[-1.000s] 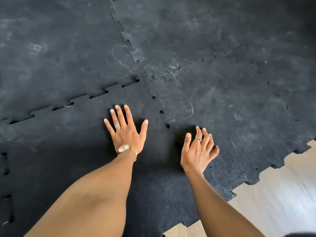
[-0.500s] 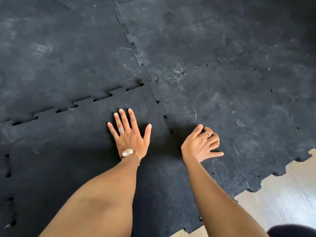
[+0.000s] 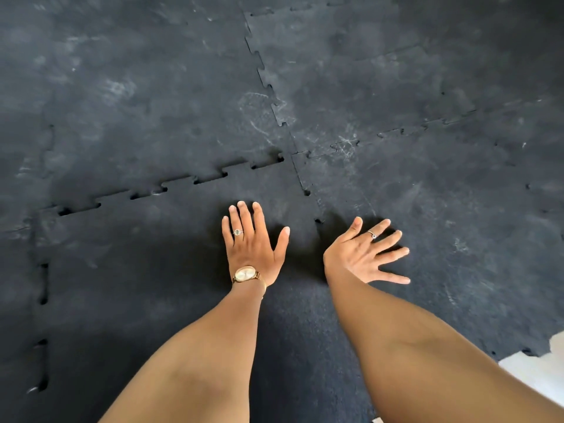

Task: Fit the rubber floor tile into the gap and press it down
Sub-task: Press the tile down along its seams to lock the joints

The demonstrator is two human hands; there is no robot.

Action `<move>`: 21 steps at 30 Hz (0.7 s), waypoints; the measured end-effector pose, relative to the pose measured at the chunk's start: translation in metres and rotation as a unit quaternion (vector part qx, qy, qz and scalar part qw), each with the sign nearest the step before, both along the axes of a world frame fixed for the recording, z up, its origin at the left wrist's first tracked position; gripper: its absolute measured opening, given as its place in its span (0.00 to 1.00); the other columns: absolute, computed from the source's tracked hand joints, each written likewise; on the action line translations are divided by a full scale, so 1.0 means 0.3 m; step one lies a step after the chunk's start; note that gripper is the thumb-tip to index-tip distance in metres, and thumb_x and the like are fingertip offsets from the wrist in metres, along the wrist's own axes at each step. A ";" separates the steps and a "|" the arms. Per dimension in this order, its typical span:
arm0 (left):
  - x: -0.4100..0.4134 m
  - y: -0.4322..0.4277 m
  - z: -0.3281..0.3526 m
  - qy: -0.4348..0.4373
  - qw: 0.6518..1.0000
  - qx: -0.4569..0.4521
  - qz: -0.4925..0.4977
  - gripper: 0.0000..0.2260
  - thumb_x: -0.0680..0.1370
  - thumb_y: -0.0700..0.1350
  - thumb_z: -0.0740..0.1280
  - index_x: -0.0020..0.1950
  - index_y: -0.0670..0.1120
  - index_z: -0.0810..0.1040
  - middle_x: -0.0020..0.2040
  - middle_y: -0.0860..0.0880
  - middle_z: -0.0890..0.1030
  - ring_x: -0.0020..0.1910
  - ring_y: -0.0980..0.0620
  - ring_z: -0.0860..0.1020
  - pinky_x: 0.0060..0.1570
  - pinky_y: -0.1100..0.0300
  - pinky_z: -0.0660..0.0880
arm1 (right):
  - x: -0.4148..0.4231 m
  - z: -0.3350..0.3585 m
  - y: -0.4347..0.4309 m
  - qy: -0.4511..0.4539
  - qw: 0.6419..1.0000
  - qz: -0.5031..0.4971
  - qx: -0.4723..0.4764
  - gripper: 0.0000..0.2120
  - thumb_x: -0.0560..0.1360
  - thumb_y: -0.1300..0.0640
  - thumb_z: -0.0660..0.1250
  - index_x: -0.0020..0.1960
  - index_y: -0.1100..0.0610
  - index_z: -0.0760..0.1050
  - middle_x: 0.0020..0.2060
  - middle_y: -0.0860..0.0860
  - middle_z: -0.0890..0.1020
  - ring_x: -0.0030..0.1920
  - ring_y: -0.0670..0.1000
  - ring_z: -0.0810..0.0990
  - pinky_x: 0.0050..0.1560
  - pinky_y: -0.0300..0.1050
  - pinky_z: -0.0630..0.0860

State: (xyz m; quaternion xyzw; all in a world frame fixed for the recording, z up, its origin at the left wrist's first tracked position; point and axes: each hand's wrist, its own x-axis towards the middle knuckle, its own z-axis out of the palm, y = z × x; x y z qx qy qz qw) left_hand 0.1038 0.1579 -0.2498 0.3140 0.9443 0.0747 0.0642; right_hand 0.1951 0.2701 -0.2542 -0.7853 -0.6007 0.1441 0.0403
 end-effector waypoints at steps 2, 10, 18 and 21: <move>-0.008 0.006 -0.008 0.006 1.000 0.002 -0.006 0.36 0.78 0.65 0.46 0.78 0.42 0.53 0.77 0.37 0.56 0.78 0.40 0.50 0.74 0.38 0.42 | 0.002 -0.001 0.003 0.000 1.000 0.012 0.000 0.33 0.79 0.37 0.37 0.79 0.51 0.50 0.78 0.53 0.54 0.78 0.61 0.47 0.66 0.81 0.41; -0.015 0.005 -0.003 0.006 0.999 -0.037 -0.020 0.36 0.77 0.66 0.41 0.79 0.45 0.44 0.79 0.39 0.46 0.78 0.41 0.42 0.73 0.34 0.42 | -0.134 0.094 0.121 0.146 0.987 -0.058 0.038 0.31 0.80 0.38 0.46 0.78 0.53 0.54 0.78 0.51 0.55 0.78 0.55 0.47 0.69 0.73 0.36; -0.013 0.005 -0.014 0.019 0.999 -0.036 -0.016 0.36 0.78 0.66 0.46 0.79 0.44 0.49 0.79 0.38 0.49 0.78 0.40 0.46 0.72 0.33 0.45 | -0.303 0.025 0.190 0.043 0.991 0.122 0.015 0.36 0.78 0.34 0.38 0.79 0.55 0.49 0.79 0.53 0.50 0.79 0.56 0.42 0.67 0.78 0.36; -0.020 0.012 -0.014 0.022 0.999 -0.034 -0.015 0.36 0.78 0.65 0.47 0.79 0.44 0.49 0.79 0.38 0.50 0.78 0.40 0.46 0.72 0.33 0.45 | -0.316 0.014 0.194 0.004 0.989 0.144 0.014 0.35 0.79 0.35 0.37 0.79 0.53 0.50 0.79 0.54 0.52 0.79 0.58 0.44 0.66 0.80 0.39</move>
